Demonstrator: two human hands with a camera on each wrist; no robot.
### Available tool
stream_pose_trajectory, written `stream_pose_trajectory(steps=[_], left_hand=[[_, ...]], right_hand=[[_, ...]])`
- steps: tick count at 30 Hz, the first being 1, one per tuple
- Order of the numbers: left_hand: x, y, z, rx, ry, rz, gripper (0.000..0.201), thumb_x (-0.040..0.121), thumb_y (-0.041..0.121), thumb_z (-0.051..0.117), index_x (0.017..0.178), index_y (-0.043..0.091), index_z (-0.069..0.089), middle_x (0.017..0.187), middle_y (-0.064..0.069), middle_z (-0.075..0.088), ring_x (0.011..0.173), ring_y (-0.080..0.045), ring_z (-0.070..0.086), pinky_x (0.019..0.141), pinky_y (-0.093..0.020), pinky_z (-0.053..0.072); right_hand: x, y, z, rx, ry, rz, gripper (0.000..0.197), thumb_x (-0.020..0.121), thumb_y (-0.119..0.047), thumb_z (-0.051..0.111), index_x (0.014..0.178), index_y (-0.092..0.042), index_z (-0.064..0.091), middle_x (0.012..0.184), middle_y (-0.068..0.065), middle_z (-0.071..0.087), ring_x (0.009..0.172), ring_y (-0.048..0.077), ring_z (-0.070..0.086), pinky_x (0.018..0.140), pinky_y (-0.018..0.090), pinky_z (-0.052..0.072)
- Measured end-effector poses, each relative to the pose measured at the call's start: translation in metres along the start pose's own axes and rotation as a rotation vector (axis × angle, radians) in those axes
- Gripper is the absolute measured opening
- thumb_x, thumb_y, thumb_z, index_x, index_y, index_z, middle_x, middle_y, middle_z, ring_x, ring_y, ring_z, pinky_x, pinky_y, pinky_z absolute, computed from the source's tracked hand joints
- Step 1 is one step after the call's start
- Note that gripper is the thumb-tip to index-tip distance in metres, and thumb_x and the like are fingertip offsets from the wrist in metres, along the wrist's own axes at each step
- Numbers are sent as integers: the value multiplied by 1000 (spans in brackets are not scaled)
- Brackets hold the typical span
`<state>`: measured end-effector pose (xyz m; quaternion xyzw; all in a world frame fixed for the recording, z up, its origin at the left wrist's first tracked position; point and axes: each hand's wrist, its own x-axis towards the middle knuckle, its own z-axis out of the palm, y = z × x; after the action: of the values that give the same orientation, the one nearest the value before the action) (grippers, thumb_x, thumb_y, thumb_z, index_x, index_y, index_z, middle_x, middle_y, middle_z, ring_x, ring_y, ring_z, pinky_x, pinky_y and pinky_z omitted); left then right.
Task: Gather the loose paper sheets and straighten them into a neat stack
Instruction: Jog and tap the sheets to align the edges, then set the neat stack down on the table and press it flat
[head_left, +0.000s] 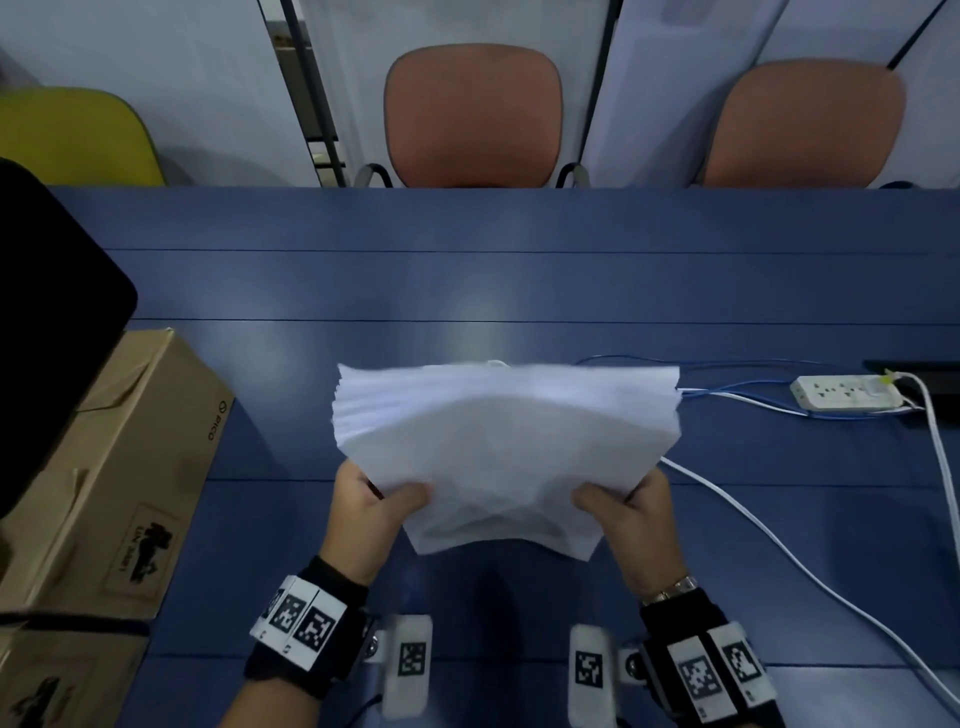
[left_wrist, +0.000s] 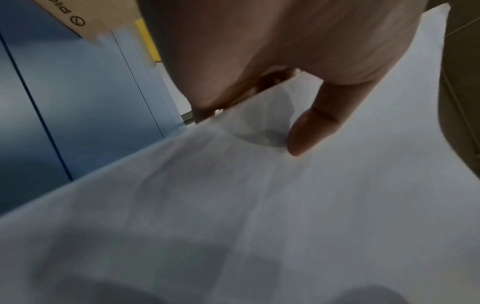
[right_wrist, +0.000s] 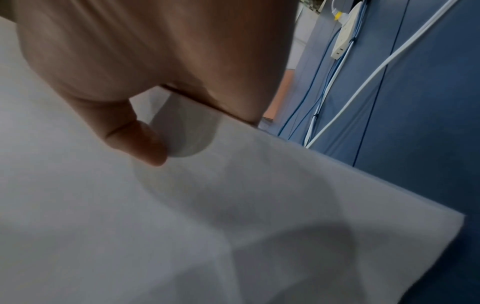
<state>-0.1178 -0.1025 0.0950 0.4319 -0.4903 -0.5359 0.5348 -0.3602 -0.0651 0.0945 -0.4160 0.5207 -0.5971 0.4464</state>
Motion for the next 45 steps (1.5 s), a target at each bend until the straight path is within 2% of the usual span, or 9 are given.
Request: stream_pose_trajectory(steps=[6, 11, 14, 21, 25, 29, 34, 41, 45], left_hand=[[8, 5, -9, -30, 6, 34, 65, 59, -15, 53, 95, 31, 80, 95, 9, 80, 92, -8, 74, 79, -24, 58], [9, 19, 9, -17, -24, 92, 48, 57, 6, 64, 94, 31, 80, 93, 5, 79, 91, -13, 73, 78, -29, 57], [10, 17, 11, -56, -12, 88, 55, 59, -7, 59, 92, 32, 79, 90, 5, 78, 86, -12, 72, 74, -28, 58], [3, -23, 5, 13, 39, -116, 53, 45, 14, 71, 98, 15, 67, 81, 9, 76, 79, -6, 70, 70, -26, 58], [2, -43, -2, 96, 24, -199, 43, 57, -4, 67, 95, 17, 69, 82, 10, 77, 81, -5, 71, 73, -27, 58], [1, -50, -4, 192, -35, -238, 31, 71, -6, 80, 79, 23, 82, 86, 14, 81, 86, -2, 75, 76, -17, 56], [6, -30, -7, 247, -53, -273, 22, 84, -10, 72, 93, 10, 76, 87, 6, 82, 83, -10, 77, 74, -24, 61], [-71, -57, -25, 344, -48, -715, 39, 72, -19, 73, 104, 5, 73, 101, -10, 80, 97, -30, 74, 80, -39, 61], [-106, -82, -23, 530, 28, -835, 28, 73, -11, 78, 92, 6, 66, 92, -8, 73, 91, -28, 69, 78, -34, 55]], right_hand=[[7, -13, -9, 27, -12, -21, 50, 59, 8, 58, 76, -35, 78, 72, -18, 74, 68, -2, 66, 62, 16, 52], [10, -27, 1, 75, 1, -105, 43, 60, 8, 57, 73, -29, 76, 68, -16, 70, 65, 3, 61, 61, 19, 50], [11, -23, 1, 87, 22, -117, 41, 59, 8, 56, 73, -26, 75, 67, -14, 68, 65, 6, 58, 60, 21, 49], [5, 14, -2, 30, -25, 44, 31, 58, 7, 57, 63, -21, 69, 60, -11, 62, 59, 7, 55, 56, 22, 46], [3, 36, -8, -20, -42, 164, 21, 58, 4, 63, 67, -14, 66, 62, -8, 63, 60, 8, 57, 58, 23, 48], [4, 54, -17, -127, -75, 227, 33, 78, 10, 74, 72, -22, 78, 77, -7, 75, 77, 12, 68, 73, 32, 55], [3, 36, -21, -239, -106, 169, 8, 85, -1, 73, 84, -8, 77, 82, -3, 79, 74, 6, 70, 67, 23, 56], [-77, 64, -32, -284, -179, 676, 19, 76, -1, 80, 94, -5, 76, 99, 11, 78, 89, 25, 74, 78, 37, 61], [-110, 91, -23, -485, -129, 758, 18, 72, -8, 80, 89, -8, 75, 92, 7, 78, 88, 28, 74, 80, 44, 61]])
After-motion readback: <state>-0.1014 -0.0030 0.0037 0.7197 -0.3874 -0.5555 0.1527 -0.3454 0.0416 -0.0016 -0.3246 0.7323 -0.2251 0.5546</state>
